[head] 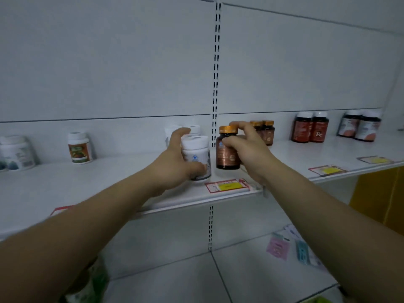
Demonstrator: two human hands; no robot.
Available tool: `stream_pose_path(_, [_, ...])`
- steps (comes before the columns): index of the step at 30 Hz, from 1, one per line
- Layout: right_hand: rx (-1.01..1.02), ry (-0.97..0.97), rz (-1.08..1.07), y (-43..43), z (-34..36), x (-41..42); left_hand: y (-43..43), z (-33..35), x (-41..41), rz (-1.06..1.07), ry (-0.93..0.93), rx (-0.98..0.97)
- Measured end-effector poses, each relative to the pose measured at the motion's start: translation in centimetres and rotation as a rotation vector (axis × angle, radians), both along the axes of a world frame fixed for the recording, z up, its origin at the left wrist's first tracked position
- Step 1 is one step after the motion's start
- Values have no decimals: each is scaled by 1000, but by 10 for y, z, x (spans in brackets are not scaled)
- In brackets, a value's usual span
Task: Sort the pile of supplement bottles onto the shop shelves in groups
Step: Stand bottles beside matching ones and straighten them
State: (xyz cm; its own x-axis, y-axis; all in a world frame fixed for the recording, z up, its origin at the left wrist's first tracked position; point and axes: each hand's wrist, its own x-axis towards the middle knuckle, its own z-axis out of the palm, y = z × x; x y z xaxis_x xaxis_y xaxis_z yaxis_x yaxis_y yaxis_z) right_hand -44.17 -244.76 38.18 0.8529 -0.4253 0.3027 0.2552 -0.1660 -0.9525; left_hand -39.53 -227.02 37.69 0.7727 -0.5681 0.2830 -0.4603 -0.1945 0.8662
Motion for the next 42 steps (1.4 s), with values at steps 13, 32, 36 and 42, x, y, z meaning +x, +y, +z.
stream_pose_path(13, [-480, 135, 146, -69, -2, 70, -41, -1, 42, 320, -623, 491])
stream_pose_path(32, [-683, 58, 287, -89, -11, 75, -75, -5, 88, 545, -635, 646])
stream_pose_path(36, [-684, 65, 272, -88, -10, 76, -78, -4, 89, 567, -643, 694])
stream_pose_path(42, [-698, 70, 255, -87, -9, 74, -87, 0, 85, 633, -625, 775])
